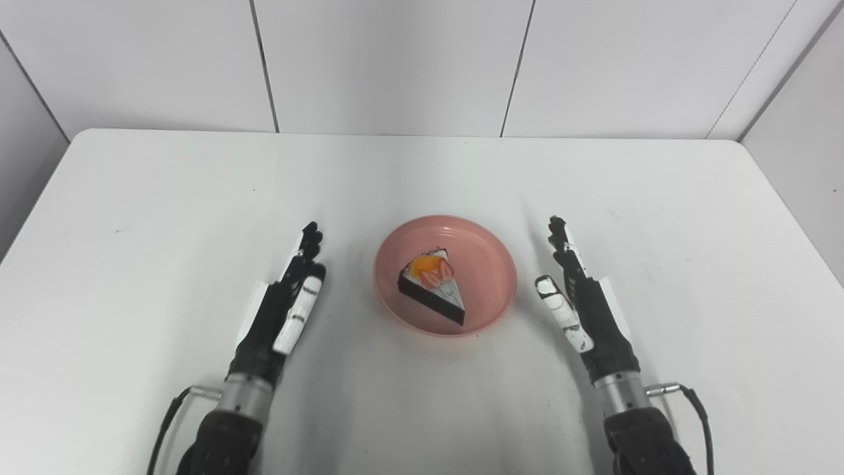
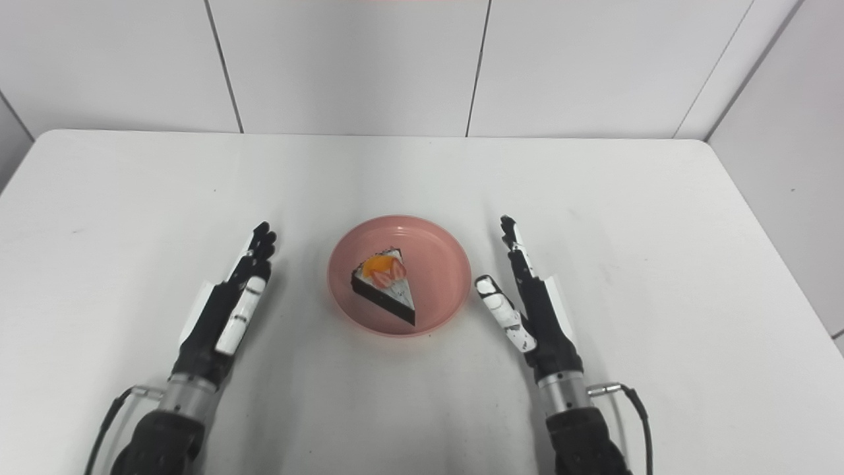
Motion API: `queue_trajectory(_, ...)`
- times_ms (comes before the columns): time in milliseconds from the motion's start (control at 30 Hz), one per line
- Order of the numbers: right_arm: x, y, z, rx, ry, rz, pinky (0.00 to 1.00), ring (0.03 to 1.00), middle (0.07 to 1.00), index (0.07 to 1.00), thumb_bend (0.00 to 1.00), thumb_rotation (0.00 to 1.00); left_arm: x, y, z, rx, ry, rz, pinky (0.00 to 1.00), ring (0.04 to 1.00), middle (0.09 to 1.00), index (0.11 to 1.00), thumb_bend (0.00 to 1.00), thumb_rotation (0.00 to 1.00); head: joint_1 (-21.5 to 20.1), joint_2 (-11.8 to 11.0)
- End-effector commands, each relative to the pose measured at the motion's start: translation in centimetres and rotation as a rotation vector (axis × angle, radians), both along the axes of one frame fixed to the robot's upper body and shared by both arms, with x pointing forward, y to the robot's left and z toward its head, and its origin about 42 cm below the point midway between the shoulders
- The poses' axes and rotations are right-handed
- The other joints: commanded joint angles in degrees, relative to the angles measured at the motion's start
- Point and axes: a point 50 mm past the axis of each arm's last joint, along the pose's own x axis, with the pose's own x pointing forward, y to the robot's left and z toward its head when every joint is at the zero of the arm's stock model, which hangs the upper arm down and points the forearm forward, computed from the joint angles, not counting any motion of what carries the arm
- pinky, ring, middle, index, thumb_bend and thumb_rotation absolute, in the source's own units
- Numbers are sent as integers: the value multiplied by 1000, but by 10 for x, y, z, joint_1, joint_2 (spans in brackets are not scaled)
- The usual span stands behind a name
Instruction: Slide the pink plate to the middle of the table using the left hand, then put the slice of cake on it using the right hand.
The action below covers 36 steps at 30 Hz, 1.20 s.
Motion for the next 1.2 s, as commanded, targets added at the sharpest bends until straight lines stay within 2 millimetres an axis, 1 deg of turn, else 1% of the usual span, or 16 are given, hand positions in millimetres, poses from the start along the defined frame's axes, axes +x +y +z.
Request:
queue_trajectory(0,5,3,10,29,-65,4,1000,1000,1000,1000,329,1000,-12,4,-13,17,20,13,1000,1000,1000,1000,530,1000,0,-1)
queue_trajectory(67,7,4,7,31,-49,5,1000,1000,1000,1000,296,1000,-12,5,-15,16,26,13,1000,1000,1000,1000,524,1000,0,-3)
queue_trajectory(100,7,5,6,33,-40,6,1000,1000,1000,1000,256,1000,-12,6,-15,14,29,12,1000,1000,1000,1000,514,1000,0,-3)
queue_trajectory(133,8,5,4,35,-31,8,998,1000,1000,1000,257,1000,-11,7,-15,11,36,12,1000,1000,1000,1000,508,1000,0,-4)
queue_trajectory(200,10,6,2,33,-19,14,989,997,997,999,299,1000,-9,8,-16,4,51,12,998,1000,1000,1000,496,1000,1,-5)
queue_trajectory(400,11,7,1,22,4,33,977,987,986,987,340,1000,-4,8,-17,-8,70,8,971,1000,1000,1000,470,1000,0,-5)
queue_trajectory(600,11,6,0,0,11,47,967,985,983,980,331,1000,-1,6,-19,-12,85,-2,961,1000,1000,1000,458,1000,5,-4)
queue_trajectory(633,11,6,0,-2,12,49,966,985,984,979,329,1000,-1,6,-19,-14,87,-3,961,1000,1000,1000,456,1000,11,-5)
queue_trajectory(700,10,6,-1,-13,10,49,946,973,974,968,333,1000,-1,5,-20,-17,87,-3,961,1000,1000,1000,470,1000,15,-2)
queue_trajectory(900,7,6,-2,-17,17,52,934,963,964,957,330,1000,-2,7,-20,-21,87,-6,965,1000,1000,1000,467,1000,23,0)
queue_trajectory(1133,6,7,-1,-25,13,53,922,948,947,941,370,1000,-2,8,-19,-21,83,-11,962,1000,1000,1000,474,1000,21,1)
queue_trajectory(1167,6,6,-1,-24,14,54,921,947,946,941,370,1000,-2,8,-18,-22,83,-12,962,1000,1000,1000,474,1000,19,-2)
